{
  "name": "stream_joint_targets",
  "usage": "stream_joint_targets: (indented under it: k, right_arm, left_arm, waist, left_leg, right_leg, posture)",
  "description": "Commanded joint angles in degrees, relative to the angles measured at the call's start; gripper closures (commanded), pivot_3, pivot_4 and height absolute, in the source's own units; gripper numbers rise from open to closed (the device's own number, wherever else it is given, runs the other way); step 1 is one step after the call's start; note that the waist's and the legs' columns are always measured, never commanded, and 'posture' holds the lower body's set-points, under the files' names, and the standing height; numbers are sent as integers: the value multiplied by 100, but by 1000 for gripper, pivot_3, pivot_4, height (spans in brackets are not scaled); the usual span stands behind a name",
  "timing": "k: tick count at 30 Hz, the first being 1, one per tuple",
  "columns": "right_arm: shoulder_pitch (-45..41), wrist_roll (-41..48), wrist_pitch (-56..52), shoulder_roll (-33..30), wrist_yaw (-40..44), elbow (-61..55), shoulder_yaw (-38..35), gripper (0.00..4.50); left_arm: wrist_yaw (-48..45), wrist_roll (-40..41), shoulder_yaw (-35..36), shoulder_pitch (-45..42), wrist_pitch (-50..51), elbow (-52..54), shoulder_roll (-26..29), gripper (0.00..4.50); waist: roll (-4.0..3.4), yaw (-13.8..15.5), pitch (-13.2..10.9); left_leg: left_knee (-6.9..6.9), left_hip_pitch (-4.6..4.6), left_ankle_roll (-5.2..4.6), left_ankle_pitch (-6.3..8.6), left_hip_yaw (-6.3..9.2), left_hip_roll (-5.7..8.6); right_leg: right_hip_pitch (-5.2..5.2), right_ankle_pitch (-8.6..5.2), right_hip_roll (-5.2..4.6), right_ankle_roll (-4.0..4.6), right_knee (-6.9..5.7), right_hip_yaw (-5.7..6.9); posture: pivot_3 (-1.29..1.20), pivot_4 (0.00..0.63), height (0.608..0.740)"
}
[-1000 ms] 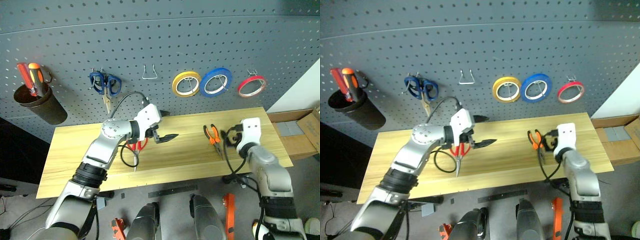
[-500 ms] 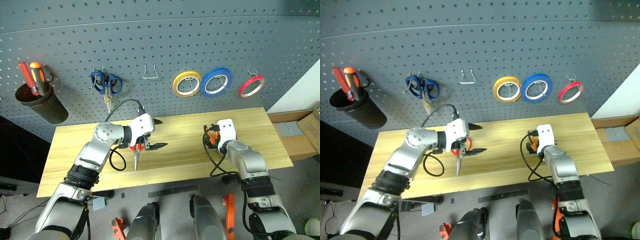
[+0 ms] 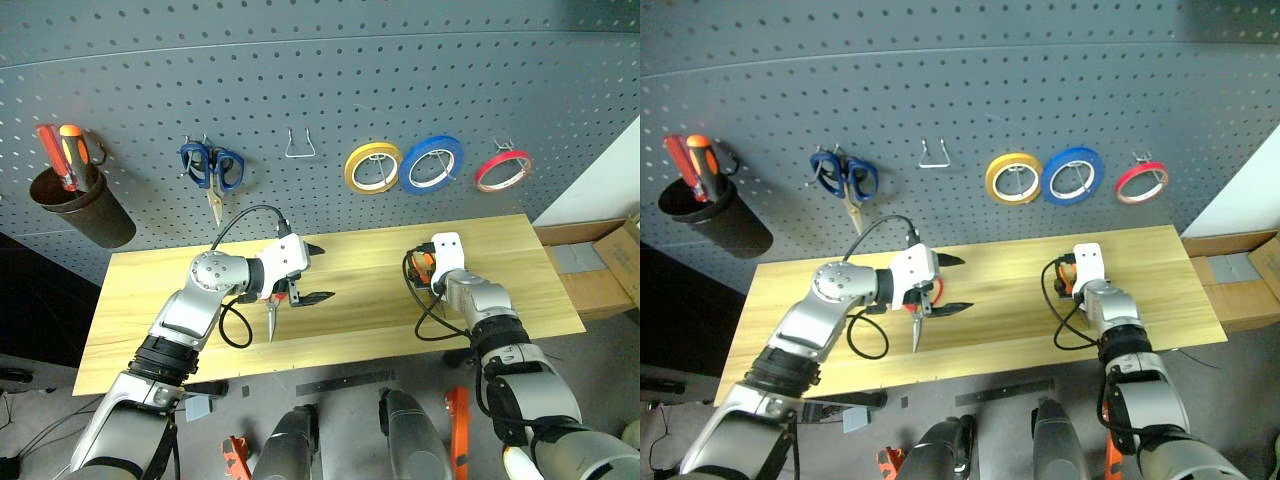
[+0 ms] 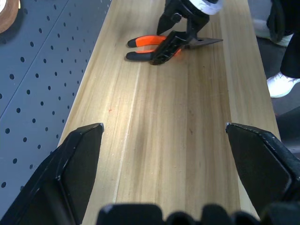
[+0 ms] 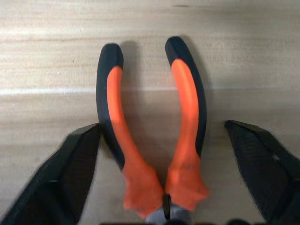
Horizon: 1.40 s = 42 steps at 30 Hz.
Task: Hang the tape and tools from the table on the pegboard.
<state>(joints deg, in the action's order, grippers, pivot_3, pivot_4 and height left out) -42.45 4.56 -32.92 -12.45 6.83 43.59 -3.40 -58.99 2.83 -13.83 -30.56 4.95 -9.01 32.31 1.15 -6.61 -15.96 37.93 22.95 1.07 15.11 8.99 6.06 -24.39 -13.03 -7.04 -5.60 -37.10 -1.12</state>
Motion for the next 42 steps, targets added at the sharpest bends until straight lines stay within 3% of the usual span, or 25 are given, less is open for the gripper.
stream_joint_targets:
  k: [1,2,5,9,13,18,22,28,42]
  right_arm:
    - [-11,19,-44,-53,71,287,-109,1627]
    - [-21,24,-61,-49,84,294,-115,1811]
    - [-24,19,-72,-26,88,235,-119,1808]
    - [174,13,-159,60,1,-666,-55,1808]
    - [902,173,-976,331,-134,-3214,70,1808]
    - [2025,287,-2424,774,-364,-6618,753,1808]
    - [2100,246,-3025,961,-467,-7856,1310,1808]
    - [1300,101,-2408,978,-298,-7534,1715,1808]
    - [-1137,184,-140,1584,232,-4883,1396,1808]
  left_arm:
    - [76,-2,57,40,-6,243,-10,0]
    - [90,12,69,60,7,257,-10,0]
    - [127,47,95,104,31,281,-2,0]
    - [197,234,307,256,228,403,23,0]
    - [470,437,760,553,456,626,113,0]
    - [681,899,1427,1218,1060,1277,270,0]
    - [810,1028,1766,1637,1281,1609,478,0]
    - [1046,1343,2278,1857,1422,1858,522,0]
    - [1425,2547,3423,2568,2053,2847,495,0]
  waist:
    - [0,0,1]
    - [0,0,1]
    - [0,0,2]
    - [-1,-1,2]
    - [-2,-20,2]
    - [-5,-45,6]
    - [-5,-30,6]
    - [-2,77,9]
    - [36,195,48]
  left_leg:
    - [1,0,1,-1,0,0]
    - [1,0,3,-2,-1,0]
    - [1,-1,5,-3,1,0]
    - [0,0,9,-5,1,0]
    - [-3,17,17,-10,-3,-2]
    - [3,77,27,-15,-13,-4]
    - [4,88,40,-23,-23,-7]
    - [6,82,40,-46,-17,-20]
    - [-3,82,89,-72,-51,-76]
  right_leg:
    - [0,0,0,0,0,0]
    - [0,1,0,0,0,-1]
    - [1,2,0,1,-1,0]
    - [-1,2,0,1,-2,0]
    - [-33,2,0,1,-5,-6]
    - [-125,2,-3,2,-54,-13]
    - [-157,7,-2,10,-80,-15]
    - [-151,40,5,42,-84,12]
    - [-174,58,46,69,-84,14]
  posture:
    - [-172,261,740]
    - [-172,261,740]
    - [-175,257,740]
    - [-173,253,740]
    - [-169,255,740]
    - [-158,258,740]
    - [-137,255,740]
    - [-89,232,740]
    - [38,186,740]
